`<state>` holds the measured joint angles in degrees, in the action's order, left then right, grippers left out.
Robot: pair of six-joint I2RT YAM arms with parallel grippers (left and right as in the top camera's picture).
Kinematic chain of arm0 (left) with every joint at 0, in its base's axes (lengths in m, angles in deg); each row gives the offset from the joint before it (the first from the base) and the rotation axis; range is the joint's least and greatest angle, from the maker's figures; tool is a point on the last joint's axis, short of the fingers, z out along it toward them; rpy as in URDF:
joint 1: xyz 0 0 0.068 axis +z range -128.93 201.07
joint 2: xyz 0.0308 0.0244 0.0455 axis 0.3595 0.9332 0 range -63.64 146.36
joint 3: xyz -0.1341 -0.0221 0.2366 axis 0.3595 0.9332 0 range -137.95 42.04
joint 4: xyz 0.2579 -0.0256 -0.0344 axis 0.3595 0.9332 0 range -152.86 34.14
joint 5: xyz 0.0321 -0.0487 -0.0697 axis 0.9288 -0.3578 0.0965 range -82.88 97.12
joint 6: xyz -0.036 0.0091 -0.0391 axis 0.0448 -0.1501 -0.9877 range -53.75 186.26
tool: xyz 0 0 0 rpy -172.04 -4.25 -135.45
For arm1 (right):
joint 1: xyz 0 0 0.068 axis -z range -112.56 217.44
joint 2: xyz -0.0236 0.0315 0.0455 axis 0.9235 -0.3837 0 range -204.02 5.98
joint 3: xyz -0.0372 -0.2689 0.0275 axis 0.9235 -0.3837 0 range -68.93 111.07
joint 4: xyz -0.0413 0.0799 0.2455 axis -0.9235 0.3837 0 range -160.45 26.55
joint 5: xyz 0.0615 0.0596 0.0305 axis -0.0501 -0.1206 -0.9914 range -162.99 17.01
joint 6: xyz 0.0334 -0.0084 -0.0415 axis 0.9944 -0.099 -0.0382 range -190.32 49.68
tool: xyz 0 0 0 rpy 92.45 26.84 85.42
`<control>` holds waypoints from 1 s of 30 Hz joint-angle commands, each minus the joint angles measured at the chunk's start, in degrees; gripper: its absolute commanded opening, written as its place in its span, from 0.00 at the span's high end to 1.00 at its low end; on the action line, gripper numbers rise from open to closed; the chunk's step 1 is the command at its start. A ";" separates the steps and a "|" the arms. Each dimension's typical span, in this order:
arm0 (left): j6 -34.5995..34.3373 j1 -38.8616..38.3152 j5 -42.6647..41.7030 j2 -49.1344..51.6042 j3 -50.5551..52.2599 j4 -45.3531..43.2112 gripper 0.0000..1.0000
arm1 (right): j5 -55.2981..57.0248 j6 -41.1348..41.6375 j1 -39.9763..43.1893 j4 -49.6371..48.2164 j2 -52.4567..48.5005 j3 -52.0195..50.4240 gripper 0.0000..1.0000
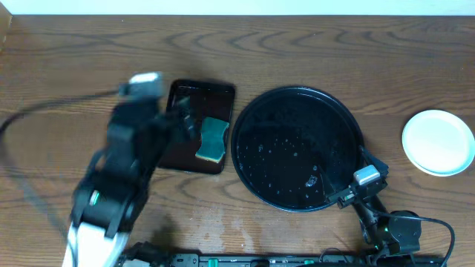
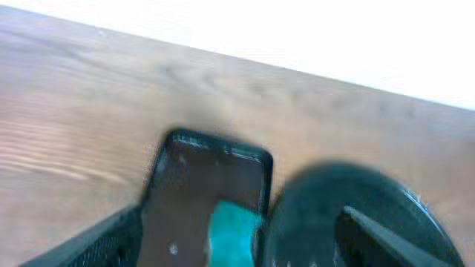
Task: Clean dirty plates on tray and stack at the side
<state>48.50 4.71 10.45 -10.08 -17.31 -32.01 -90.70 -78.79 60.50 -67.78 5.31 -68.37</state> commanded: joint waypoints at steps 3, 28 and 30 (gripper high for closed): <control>2.56 9.46 -6.01 -16.50 18.82 -11.61 0.16 | 0.59 -0.83 0.09 -0.04 0.37 -0.24 0.01; 5.64 15.65 -7.26 -53.48 59.21 -39.82 0.17 | 0.59 -0.83 0.09 -0.04 0.35 -0.24 0.01; 5.44 15.65 -7.30 -53.48 59.12 -38.16 0.17 | 0.59 -0.83 0.09 -0.04 0.35 -0.24 0.01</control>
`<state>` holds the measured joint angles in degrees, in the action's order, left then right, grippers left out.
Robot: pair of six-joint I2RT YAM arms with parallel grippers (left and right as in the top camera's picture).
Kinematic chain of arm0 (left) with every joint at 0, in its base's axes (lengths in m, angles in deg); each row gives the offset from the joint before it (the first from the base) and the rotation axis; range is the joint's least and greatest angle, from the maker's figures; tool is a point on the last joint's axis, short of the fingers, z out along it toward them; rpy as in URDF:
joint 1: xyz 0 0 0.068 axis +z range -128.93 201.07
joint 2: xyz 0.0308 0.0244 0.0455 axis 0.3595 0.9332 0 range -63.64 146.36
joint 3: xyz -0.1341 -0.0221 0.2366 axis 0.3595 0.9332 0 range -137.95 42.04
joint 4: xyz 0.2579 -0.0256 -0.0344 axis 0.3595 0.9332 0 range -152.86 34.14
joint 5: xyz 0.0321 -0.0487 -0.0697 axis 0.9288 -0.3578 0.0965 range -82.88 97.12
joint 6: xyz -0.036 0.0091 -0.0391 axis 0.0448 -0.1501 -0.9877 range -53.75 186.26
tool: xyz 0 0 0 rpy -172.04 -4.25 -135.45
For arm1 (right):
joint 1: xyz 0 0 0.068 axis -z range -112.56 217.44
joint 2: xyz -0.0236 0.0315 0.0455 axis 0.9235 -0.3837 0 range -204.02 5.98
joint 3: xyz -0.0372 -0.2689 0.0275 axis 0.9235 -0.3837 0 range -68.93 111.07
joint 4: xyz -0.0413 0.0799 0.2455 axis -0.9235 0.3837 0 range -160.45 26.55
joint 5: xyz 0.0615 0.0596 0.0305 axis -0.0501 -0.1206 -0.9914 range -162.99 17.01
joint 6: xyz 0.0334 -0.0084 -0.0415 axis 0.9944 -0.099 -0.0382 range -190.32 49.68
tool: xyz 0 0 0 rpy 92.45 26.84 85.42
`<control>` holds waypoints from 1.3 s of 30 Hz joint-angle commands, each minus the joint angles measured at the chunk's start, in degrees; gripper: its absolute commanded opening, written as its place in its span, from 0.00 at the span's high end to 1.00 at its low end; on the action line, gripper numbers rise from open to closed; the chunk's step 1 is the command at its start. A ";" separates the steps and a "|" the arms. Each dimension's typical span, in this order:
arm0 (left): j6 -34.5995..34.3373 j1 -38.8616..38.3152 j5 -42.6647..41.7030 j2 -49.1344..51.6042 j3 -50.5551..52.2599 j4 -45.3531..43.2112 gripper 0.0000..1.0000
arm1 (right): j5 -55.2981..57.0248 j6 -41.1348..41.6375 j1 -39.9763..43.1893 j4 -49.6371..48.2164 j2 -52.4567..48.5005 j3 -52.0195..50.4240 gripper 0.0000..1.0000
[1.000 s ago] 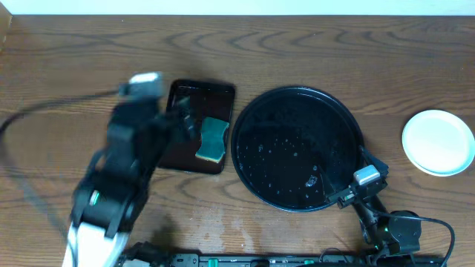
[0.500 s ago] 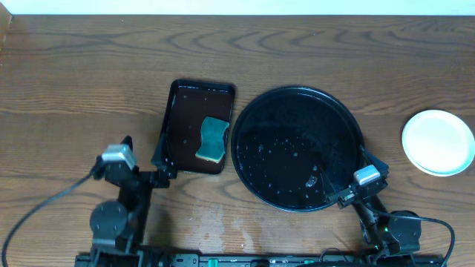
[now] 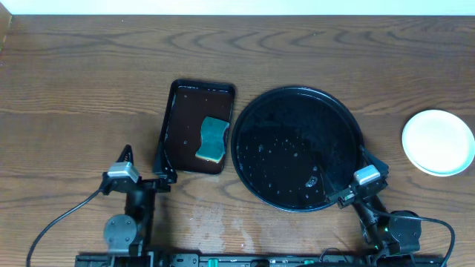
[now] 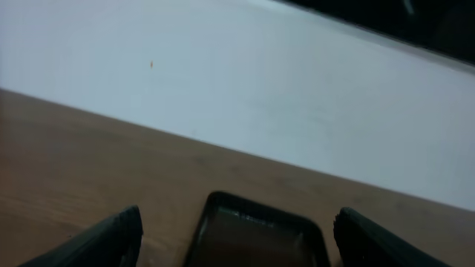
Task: Clean dirty plates on tray and stack at the side
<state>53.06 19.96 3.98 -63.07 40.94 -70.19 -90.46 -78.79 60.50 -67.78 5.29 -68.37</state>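
Note:
A white plate point(image 3: 438, 142) lies alone at the table's right side. The round black tray point(image 3: 256, 111) in the middle carries only droplets or specks. A green and yellow sponge point(image 3: 213, 139) lies in the small rectangular black tray point(image 3: 182, 119). My left gripper point(image 3: 145, 163) sits low at the front left, open and empty, just short of that tray's near corner. The left wrist view looks past its fingers point(image 4: 111, 237) at the rectangular tray point(image 4: 252, 233). My right gripper point(image 3: 356, 182) rests at the round tray's front right rim, its fingers spread.
A white wall point(image 4: 237, 96) runs behind the wooden table's point(image 3: 74, 89) far edge. Cables trail from both arm bases along the front edge.
My left arm was stretched over the rectangular tray beside the sponge, blurred in motion. It now sits drawn back at the front left edge. The sponge, plate and right arm have not moved.

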 commanded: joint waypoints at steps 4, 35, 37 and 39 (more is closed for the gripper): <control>0.90 0.39 -0.76 -0.48 0.87 0.48 0.16 | 0.35 -0.83 0.09 -0.04 0.37 -0.24 0.01; 0.92 0.39 -0.74 -0.35 0.85 11.13 0.16 | 0.35 -0.83 0.09 -0.04 0.37 -0.24 0.01; 0.92 0.39 -0.72 -0.35 0.85 11.13 0.17 | 0.35 -0.83 0.09 -0.04 0.37 -0.24 0.01; 0.92 0.39 -0.72 -0.35 0.85 11.13 0.16 | 0.35 -0.83 0.09 -0.04 0.37 -0.24 0.01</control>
